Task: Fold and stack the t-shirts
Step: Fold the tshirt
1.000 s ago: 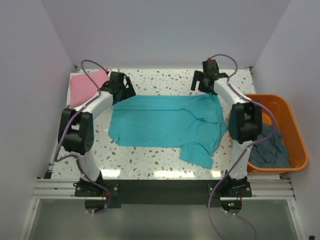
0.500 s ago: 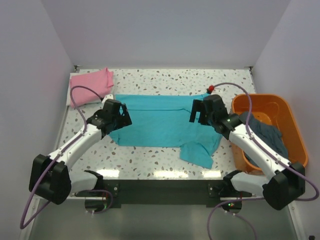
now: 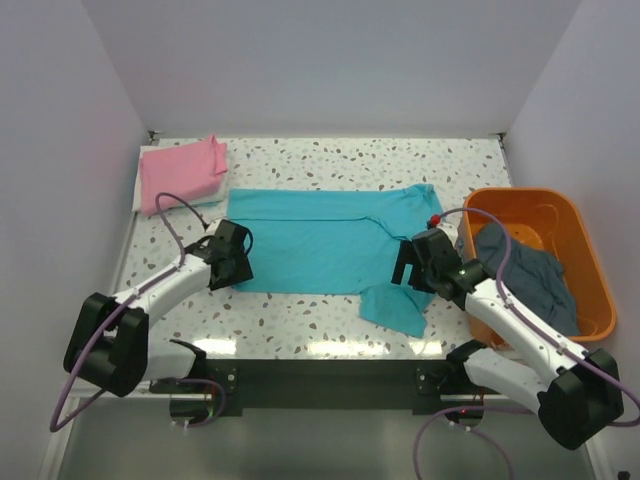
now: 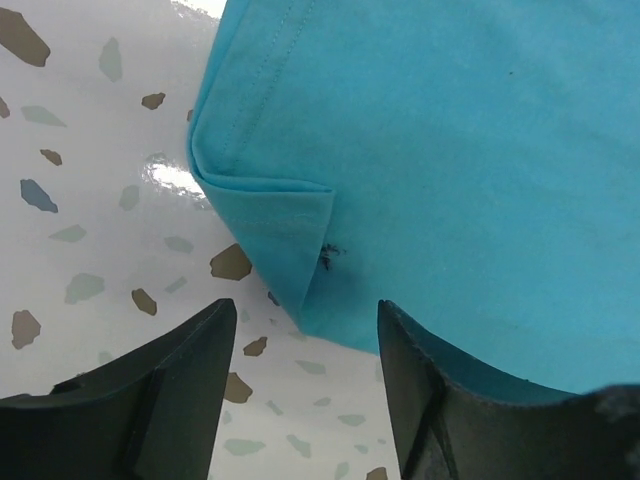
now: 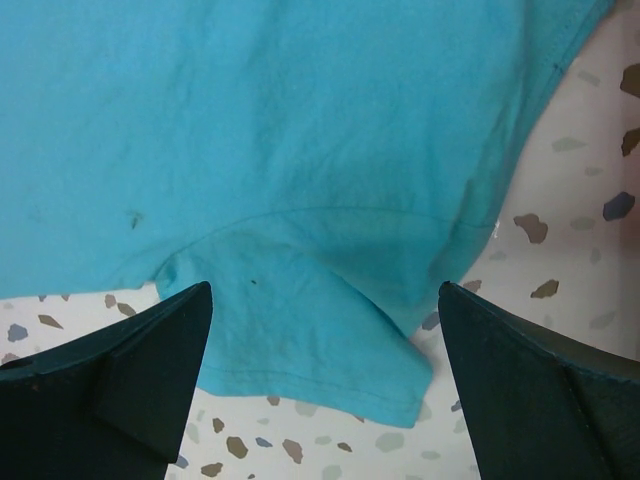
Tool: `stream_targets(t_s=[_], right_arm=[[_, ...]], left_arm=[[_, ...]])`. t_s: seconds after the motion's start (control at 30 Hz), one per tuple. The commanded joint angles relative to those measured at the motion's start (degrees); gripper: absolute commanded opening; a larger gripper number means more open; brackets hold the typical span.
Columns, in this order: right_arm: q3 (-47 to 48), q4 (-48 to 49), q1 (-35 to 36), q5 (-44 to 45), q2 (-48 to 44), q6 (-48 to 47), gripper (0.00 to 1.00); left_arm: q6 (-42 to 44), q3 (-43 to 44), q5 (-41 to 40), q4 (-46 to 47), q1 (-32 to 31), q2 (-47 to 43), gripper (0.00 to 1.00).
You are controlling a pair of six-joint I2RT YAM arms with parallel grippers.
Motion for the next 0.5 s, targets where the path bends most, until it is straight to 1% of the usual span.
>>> stream_targets(t_s=[0.0, 0.1, 0.13, 0.23, 0.33, 0.47], right_arm=[[-1.0, -2.5, 0.2, 2.0, -2.0, 1.9, 0.99], [-1.5, -3.4, 0.2, 3.0, -2.7, 2.0, 0.99], [-1.6, -3.8, 0.2, 3.5, -3.0, 2.4, 0.99], [-2.2, -3.6, 0.3, 3.0, -3.4, 2.6, 0.99], [-2.7, -4.2, 0.2, 2.9, -3.4, 2.5, 0.99], [-3.4, -5.3, 0.2, 2.7, -3.7, 2.7, 0.99]], left_arm=[[-0.6, 0.0, -2.3, 2.0, -0.3, 2.6, 0.62], [-1.0, 1.0, -4.2, 0.3, -0.3, 4.8, 0.57], [-1.4, 1.3, -5.6, 0.0, -0.3, 4.9, 0.51], [-2.2, 1.0, -7.5, -0.5, -0.3, 4.9, 0.47], [-2.8, 0.9, -8.6, -0.7, -0.3, 5.2, 0.35], [-3.3, 0.4, -10.4, -0.7, -0.3, 6.3, 0.31]])
